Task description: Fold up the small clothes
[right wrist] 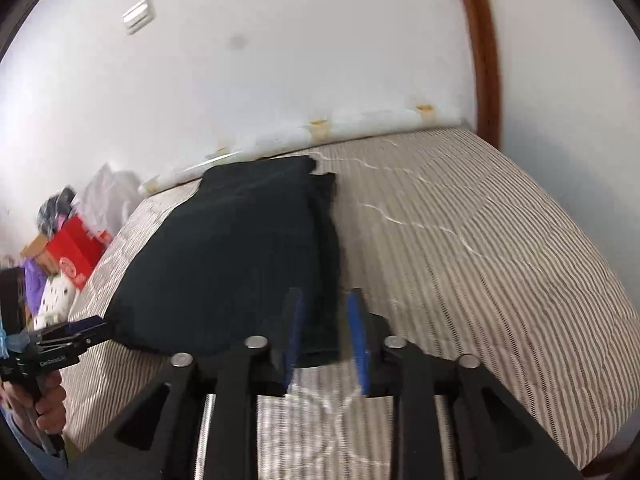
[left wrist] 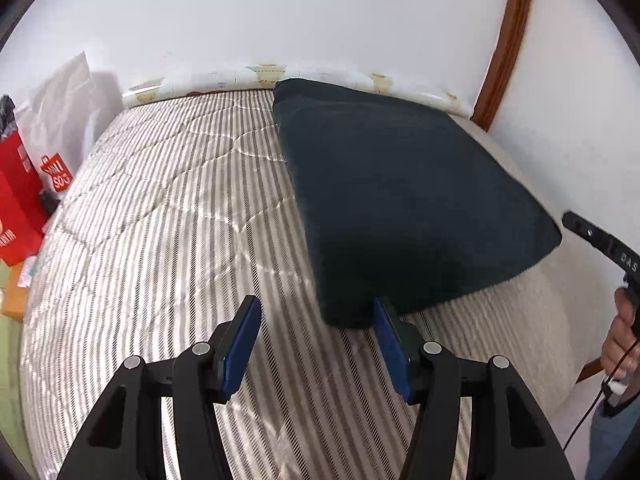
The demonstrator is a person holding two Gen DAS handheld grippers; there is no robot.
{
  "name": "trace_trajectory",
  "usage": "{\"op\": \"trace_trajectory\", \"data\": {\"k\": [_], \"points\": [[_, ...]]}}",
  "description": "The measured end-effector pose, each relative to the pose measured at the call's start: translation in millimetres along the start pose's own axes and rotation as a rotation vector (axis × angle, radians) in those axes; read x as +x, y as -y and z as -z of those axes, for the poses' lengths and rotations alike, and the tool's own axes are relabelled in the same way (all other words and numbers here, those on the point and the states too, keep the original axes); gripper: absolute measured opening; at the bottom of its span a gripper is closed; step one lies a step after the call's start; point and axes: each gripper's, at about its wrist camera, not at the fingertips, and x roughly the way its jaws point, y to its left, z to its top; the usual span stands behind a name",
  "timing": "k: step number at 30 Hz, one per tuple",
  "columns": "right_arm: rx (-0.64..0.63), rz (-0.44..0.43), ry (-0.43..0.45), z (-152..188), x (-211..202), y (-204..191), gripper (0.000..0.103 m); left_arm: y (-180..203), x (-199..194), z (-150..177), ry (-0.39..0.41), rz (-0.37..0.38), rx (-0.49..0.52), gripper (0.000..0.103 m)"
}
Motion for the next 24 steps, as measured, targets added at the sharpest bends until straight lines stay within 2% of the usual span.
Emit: {"op": "trace_trajectory", "data": {"k": [2,6,7,13,19,21,24], "points": [[-0.059,0.023,-0.011,3,8,-14,0.029,2,-1,5,-0.013,-0.014,0.013,0.055],[-0.109,0.155,-0.120,14,33,-17,0.028,-1,-2,12,-0.027,-0.026,0.026,0.055],[-0.103,0.164,-0.134,15,34,-15,0.028,-2,-2,12,-0.027,-0.032,0.028,0.055],[-0.098,0.139,-0.156,30,14,2,0.031,-9,8,10,-0.022,-0.033,0.010,0.055],[-0.097,0.049,-0.155,42,23,-1,0.032,4,23,9,-0.025,0.004,0.053,0.054],[-0.094,0.006,-0.162,42,35,-6,0.033,11,28,8,-0.023,0.009,0.083,0.051],[-0.119,0.036,-0.181,39,54,-11,0.033,21,33,6,-0.008,-0.006,0.132,0.042]]}}
